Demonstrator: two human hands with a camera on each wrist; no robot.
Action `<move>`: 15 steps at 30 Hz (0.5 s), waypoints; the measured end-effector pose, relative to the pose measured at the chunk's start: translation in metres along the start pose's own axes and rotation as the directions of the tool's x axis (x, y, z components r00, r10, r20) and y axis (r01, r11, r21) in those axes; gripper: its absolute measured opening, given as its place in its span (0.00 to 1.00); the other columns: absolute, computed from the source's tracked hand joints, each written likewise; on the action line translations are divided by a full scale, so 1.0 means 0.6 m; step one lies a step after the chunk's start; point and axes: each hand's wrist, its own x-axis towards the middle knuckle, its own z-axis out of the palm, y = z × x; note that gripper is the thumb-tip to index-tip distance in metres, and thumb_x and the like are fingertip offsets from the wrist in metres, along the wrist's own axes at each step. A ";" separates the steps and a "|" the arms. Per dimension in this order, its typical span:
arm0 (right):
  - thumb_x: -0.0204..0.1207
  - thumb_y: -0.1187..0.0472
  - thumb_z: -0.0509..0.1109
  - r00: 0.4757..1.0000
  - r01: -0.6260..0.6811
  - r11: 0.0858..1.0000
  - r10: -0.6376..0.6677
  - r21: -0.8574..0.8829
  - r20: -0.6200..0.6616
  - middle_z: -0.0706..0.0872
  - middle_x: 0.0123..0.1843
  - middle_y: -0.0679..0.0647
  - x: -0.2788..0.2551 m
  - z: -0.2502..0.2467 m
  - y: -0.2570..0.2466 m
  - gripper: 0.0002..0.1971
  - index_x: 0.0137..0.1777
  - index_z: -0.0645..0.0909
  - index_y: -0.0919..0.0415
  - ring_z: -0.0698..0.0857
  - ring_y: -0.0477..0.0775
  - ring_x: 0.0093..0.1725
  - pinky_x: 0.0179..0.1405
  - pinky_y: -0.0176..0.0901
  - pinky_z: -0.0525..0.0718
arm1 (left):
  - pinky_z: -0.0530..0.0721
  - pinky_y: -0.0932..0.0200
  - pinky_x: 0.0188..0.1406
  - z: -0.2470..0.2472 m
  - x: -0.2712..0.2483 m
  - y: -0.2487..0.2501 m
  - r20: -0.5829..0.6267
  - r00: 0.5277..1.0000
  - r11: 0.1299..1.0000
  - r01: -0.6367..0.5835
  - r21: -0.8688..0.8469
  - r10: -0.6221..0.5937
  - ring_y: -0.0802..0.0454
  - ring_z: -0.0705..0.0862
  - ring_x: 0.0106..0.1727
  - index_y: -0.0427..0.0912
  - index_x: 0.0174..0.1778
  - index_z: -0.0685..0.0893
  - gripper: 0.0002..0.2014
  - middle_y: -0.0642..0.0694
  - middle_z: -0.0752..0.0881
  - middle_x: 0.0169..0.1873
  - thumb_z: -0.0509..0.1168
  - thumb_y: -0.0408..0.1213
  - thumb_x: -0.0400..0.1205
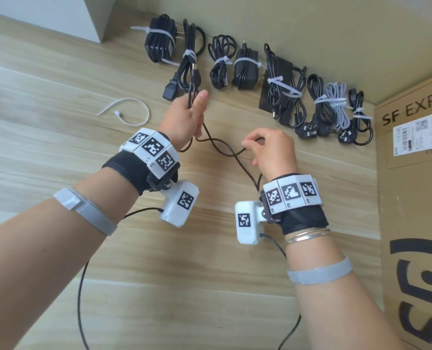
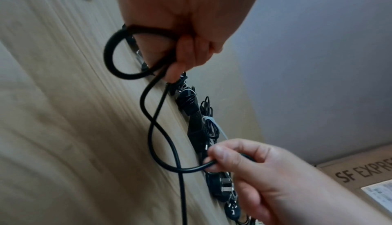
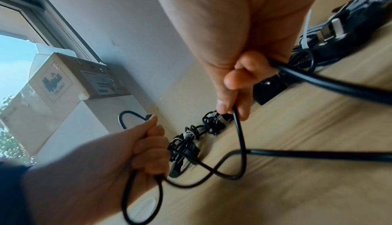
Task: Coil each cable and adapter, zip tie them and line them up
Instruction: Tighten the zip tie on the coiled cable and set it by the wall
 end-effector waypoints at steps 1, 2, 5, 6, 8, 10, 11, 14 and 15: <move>0.77 0.60 0.71 0.999 0.008 1.000 -0.009 -0.028 -0.038 0.85 0.35 0.48 0.004 -0.005 0.002 0.03 0.43 0.85 0.56 0.78 0.42 0.22 0.28 0.29 0.76 | 0.70 0.62 0.24 -0.001 0.000 0.001 -0.019 1.000 1.000 0.015 0.012 -0.014 0.63 0.64 0.15 0.46 0.30 0.64 0.18 0.57 0.67 0.14 0.52 0.43 0.87; 0.77 0.59 0.70 0.997 0.009 0.999 -0.013 -0.053 -0.076 0.86 0.38 0.49 0.009 -0.009 0.004 0.04 0.43 0.85 0.56 0.80 0.44 0.27 0.33 0.33 0.77 | 0.67 0.65 0.20 -0.002 0.000 0.000 -0.039 0.999 0.999 0.029 0.023 -0.028 0.62 0.63 0.15 0.46 0.30 0.64 0.17 0.57 0.67 0.17 0.53 0.43 0.87; 0.80 0.62 0.66 0.984 -0.017 0.997 0.004 -0.075 -0.178 0.87 0.42 0.51 0.019 -0.020 0.012 0.05 0.44 0.82 0.57 0.83 0.50 0.42 0.44 0.38 0.75 | 0.68 0.62 0.21 -0.010 0.003 -0.008 -0.110 0.994 0.995 0.037 0.093 -0.026 0.54 0.66 0.21 0.47 0.34 0.70 0.13 0.50 0.69 0.26 0.55 0.42 0.86; 0.80 0.64 0.63 0.981 -0.023 0.998 0.012 -0.057 -0.194 0.87 0.42 0.51 0.020 -0.023 0.015 0.06 0.46 0.81 0.58 0.82 0.51 0.44 0.44 0.38 0.74 | 0.72 0.59 0.26 -0.012 0.004 -0.012 -0.139 0.990 0.989 0.039 0.144 -0.019 0.50 0.69 0.25 0.47 0.38 0.72 0.11 0.50 0.71 0.29 0.54 0.42 0.86; 0.81 0.68 0.59 0.980 -0.017 1.000 0.020 0.016 -0.199 0.84 0.40 0.50 0.021 -0.028 0.018 0.09 0.49 0.80 0.58 0.80 0.50 0.44 0.44 0.36 0.71 | 0.74 0.55 0.37 -0.019 0.006 -0.018 -0.188 0.982 0.972 0.066 0.226 -0.023 0.49 0.72 0.30 0.44 0.42 0.74 0.10 0.52 0.73 0.30 0.53 0.43 0.85; 0.80 0.71 0.56 0.979 0.024 0.995 -0.005 0.094 -0.202 0.80 0.35 0.45 0.021 -0.030 0.020 0.12 0.49 0.78 0.56 0.78 0.48 0.40 0.42 0.36 0.71 | 0.74 0.54 0.38 -0.024 0.008 -0.021 -0.196 0.980 0.967 0.087 0.241 -0.039 0.52 0.72 0.27 0.45 0.37 0.73 0.13 0.52 0.75 0.29 0.52 0.43 0.86; 0.79 0.72 0.55 0.980 0.054 0.989 -0.026 0.134 -0.199 0.78 0.32 0.44 0.021 -0.029 0.021 0.13 0.47 0.76 0.54 0.77 0.47 0.37 0.41 0.37 0.71 | 0.74 0.54 0.37 -0.025 0.009 -0.022 -0.189 0.981 0.968 0.085 0.237 -0.040 0.54 0.71 0.26 0.46 0.35 0.73 0.14 0.52 0.76 0.29 0.52 0.43 0.86; 0.77 0.71 0.55 0.992 0.090 0.982 -0.073 0.169 -0.107 0.77 0.29 0.50 0.016 -0.024 0.019 0.13 0.43 0.73 0.51 0.73 0.43 0.27 0.30 0.34 0.70 | 0.73 0.59 0.30 -0.024 0.007 -0.016 -0.178 0.983 0.979 0.077 0.188 -0.043 0.56 0.71 0.26 0.43 0.39 0.73 0.11 0.52 0.75 0.28 0.52 0.41 0.86; 0.78 0.70 0.56 0.995 0.086 0.989 -0.078 0.125 -0.062 0.78 0.31 0.53 0.015 -0.022 0.018 0.12 0.43 0.74 0.52 0.72 0.45 0.28 0.29 0.36 0.70 | 0.73 0.60 0.29 -0.023 0.007 -0.014 -0.177 0.983 0.983 0.081 0.166 -0.051 0.56 0.70 0.26 0.43 0.41 0.73 0.11 0.52 0.73 0.28 0.53 0.41 0.86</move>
